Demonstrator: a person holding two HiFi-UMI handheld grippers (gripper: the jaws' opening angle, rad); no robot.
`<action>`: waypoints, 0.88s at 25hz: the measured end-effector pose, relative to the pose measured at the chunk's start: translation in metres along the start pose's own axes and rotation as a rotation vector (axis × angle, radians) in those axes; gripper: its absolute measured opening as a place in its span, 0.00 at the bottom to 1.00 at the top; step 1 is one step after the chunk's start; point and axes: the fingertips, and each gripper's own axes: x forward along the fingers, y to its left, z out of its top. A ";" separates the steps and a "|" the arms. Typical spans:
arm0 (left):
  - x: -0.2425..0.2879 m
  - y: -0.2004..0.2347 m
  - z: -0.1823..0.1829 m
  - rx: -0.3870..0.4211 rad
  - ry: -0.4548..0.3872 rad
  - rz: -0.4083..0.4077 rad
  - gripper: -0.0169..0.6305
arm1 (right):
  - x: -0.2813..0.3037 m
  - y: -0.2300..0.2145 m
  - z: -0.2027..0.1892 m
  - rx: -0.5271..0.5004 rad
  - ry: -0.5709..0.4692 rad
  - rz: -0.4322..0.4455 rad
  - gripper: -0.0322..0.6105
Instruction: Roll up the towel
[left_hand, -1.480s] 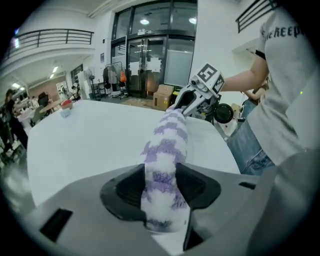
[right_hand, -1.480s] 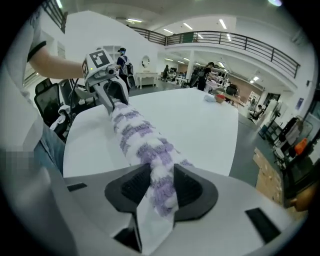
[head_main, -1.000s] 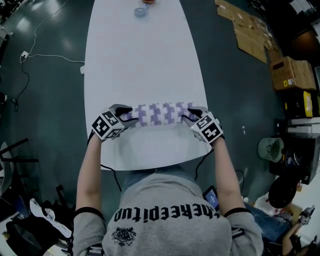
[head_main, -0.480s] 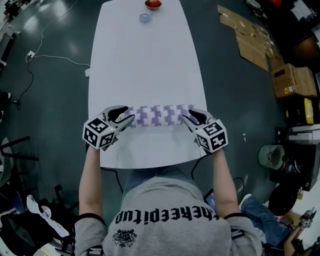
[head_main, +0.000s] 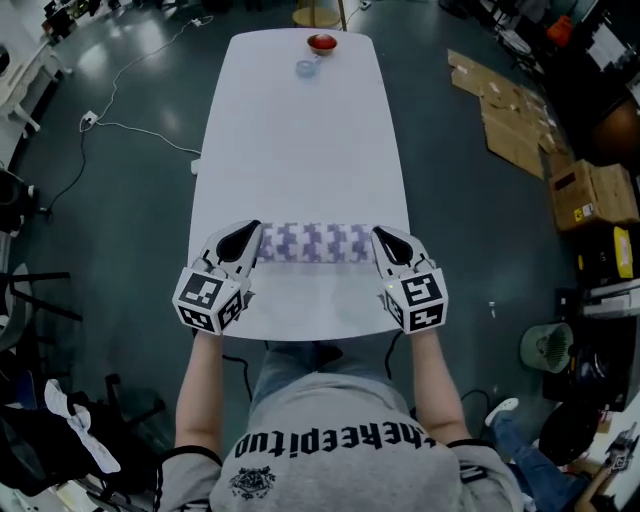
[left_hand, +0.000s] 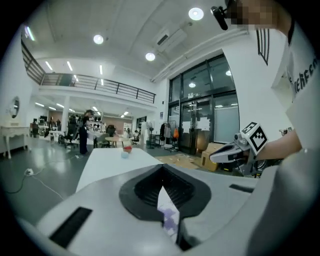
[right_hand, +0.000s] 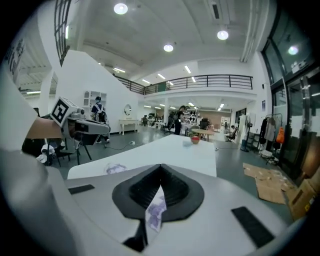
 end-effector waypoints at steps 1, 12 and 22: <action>-0.006 -0.008 0.010 0.018 -0.032 0.013 0.03 | -0.008 0.001 0.007 -0.011 -0.025 -0.015 0.05; -0.066 -0.075 0.100 0.090 -0.256 0.116 0.03 | -0.102 0.009 0.084 -0.051 -0.251 -0.066 0.05; -0.126 -0.103 0.139 0.106 -0.380 0.192 0.03 | -0.172 0.025 0.127 -0.111 -0.396 -0.123 0.05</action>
